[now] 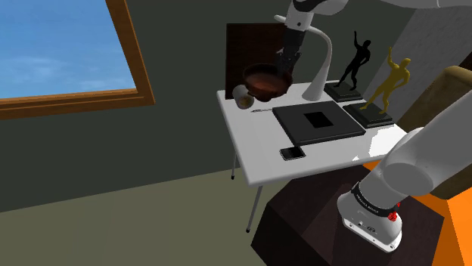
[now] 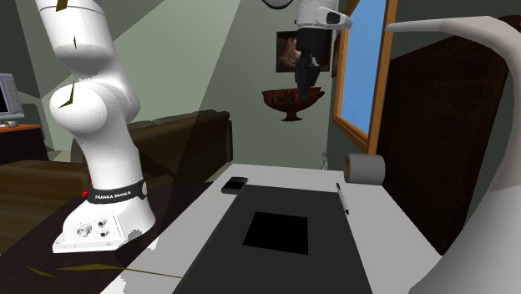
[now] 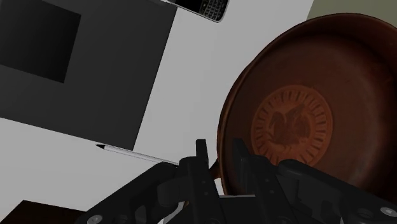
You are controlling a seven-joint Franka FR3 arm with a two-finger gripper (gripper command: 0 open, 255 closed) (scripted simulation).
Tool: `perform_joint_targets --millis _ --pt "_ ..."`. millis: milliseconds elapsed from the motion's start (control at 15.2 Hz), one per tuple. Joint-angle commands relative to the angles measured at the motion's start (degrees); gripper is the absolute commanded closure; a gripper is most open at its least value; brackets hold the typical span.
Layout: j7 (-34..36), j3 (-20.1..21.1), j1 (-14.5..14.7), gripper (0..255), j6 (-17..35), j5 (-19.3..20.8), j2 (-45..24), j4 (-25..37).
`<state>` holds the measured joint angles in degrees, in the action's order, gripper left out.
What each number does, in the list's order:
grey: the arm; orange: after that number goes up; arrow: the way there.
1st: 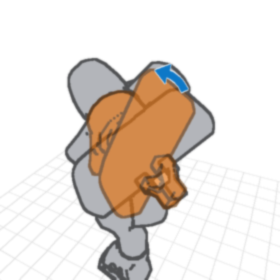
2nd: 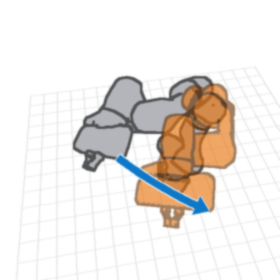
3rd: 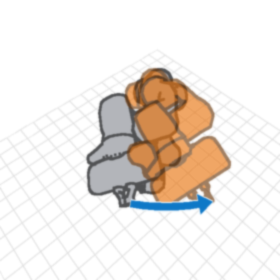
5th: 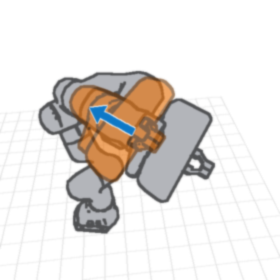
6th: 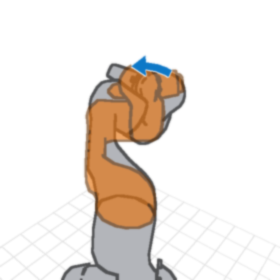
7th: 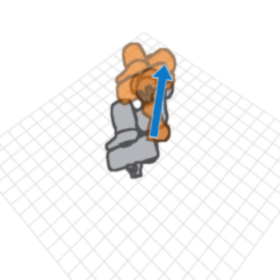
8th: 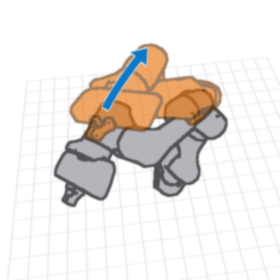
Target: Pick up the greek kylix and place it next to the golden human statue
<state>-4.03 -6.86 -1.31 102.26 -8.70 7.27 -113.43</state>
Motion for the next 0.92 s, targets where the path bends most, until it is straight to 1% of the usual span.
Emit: perform_joint_targets --millis 0,858 --pt "0.29 0.02 0.01 255 -1.51 0.07 0.38 1.2" --pt "1.62 -0.11 -0.02 255 -11.47 0.19 -0.15 11.77"
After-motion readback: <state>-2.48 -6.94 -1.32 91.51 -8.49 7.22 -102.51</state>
